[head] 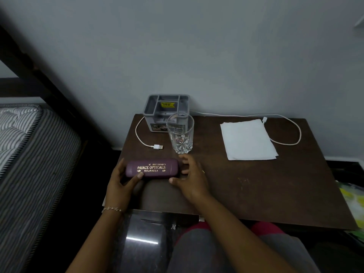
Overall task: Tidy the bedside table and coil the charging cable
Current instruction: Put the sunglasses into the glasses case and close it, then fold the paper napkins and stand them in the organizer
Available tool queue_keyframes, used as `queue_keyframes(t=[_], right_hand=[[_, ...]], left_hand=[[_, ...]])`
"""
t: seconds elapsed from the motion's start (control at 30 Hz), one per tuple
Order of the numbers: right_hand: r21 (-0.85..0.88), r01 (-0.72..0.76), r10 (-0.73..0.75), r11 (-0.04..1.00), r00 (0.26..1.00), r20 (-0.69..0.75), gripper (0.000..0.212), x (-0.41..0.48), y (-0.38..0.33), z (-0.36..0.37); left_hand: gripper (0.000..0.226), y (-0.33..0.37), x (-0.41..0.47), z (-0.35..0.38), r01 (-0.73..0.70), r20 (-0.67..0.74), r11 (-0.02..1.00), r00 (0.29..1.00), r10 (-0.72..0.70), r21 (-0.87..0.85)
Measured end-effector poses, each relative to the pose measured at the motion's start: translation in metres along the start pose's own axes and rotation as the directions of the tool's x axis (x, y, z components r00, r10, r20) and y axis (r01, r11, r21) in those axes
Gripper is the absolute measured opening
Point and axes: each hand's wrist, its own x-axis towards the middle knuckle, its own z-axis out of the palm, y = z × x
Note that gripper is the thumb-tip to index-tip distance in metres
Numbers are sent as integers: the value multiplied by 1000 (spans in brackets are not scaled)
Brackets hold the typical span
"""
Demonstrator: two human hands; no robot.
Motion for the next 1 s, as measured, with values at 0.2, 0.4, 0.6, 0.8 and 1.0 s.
queue_keyframes(t=[0.2,0.4,0.6,0.8,1.0], right_hand=[[91,47,-38,995,995,-94,52,-19,24,-36],[-297,169,-293,940,846,-446,22,-6,23,-108],[-735,8,-297,678,917,-265,42,13,41,-159],[-882,14,-228,472,968,-107,66,14,61,-176],[-881,5,-200,473,974,-102,62,2,62,-173]], left_hand=[[49,13,-44,10,-56,-328,995,941,82,86],[29,52,-64,89,-563,224,780,826,517,273],[62,71,-33,185,-647,588,565,743,319,511],[72,58,-24,223,-763,734,357,633,245,539],[84,42,-33,214,-769,746,387,619,248,509]])
